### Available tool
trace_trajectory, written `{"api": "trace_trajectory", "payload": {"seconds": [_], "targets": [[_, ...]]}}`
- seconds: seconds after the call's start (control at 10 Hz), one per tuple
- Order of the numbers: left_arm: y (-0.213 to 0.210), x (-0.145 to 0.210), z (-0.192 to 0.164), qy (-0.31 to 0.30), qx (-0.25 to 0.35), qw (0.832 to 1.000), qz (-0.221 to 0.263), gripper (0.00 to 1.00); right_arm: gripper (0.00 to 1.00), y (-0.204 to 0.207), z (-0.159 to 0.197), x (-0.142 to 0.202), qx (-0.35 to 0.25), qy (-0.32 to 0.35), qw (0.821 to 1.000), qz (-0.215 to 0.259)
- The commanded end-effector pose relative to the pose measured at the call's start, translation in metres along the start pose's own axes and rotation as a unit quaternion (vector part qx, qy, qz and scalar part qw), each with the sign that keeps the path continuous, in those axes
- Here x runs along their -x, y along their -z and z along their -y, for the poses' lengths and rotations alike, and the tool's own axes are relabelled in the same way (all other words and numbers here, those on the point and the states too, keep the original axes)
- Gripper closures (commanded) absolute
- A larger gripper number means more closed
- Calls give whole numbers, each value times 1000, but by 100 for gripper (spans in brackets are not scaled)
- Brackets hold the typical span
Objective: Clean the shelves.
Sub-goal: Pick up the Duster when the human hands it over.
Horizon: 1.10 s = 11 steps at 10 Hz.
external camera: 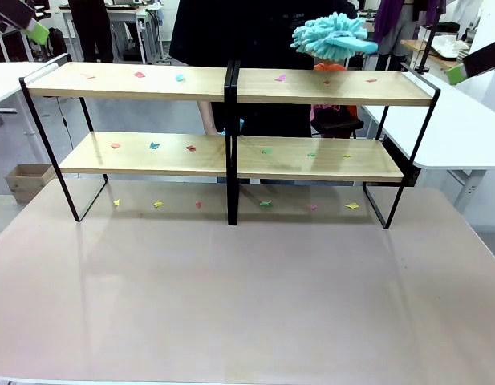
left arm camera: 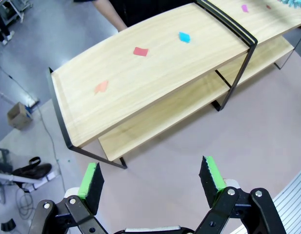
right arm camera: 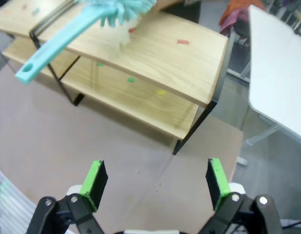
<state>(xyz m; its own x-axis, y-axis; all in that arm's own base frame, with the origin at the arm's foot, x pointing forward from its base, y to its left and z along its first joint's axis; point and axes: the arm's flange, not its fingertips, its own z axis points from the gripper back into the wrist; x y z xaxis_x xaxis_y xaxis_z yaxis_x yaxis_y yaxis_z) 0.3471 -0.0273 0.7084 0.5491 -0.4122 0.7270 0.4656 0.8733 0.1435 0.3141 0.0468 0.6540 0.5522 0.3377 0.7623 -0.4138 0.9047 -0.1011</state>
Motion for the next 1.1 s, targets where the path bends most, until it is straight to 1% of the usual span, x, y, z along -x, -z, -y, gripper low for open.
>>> {"api": "trace_trajectory", "payload": {"seconds": [0.0,0.1,0.2,0.3,0.4,0.5,0.6,0.7,0.9,1.0], "targets": [[1,0,0,0,1,1000,-1,0,0,9,11,-33,-86,7,996,-26],[1,0,0,0,1,1000,-1,0,0,14,27,-67,-118,133,981,-72],[1,0,0,0,1,1000,-1,0,0,17,37,-99,-169,208,958,-101],[1,0,0,0,1,1000,-1,0,0,30,49,-123,-191,290,929,-127],[1,0,0,0,1,1000,-1,0,0,43,53,-132,-227,318,910,-140],[1,0,0,0,1,1000,-1,0,0,45,42,-130,-270,275,916,-112],[1,0,0,0,1,1000,-1,0,0,38,39,-108,-206,218,947,-114],[1,0,0,0,1,1000,-1,0,0,49,42,-126,-247,250,928,-122],[1,0,0,0,1,1000,-1,0,0,83,38,-141,-355,367,844,-163],[1,0,0,0,1,1000,-1,0,0,99,40,-143,-389,414,806,-169]]}}
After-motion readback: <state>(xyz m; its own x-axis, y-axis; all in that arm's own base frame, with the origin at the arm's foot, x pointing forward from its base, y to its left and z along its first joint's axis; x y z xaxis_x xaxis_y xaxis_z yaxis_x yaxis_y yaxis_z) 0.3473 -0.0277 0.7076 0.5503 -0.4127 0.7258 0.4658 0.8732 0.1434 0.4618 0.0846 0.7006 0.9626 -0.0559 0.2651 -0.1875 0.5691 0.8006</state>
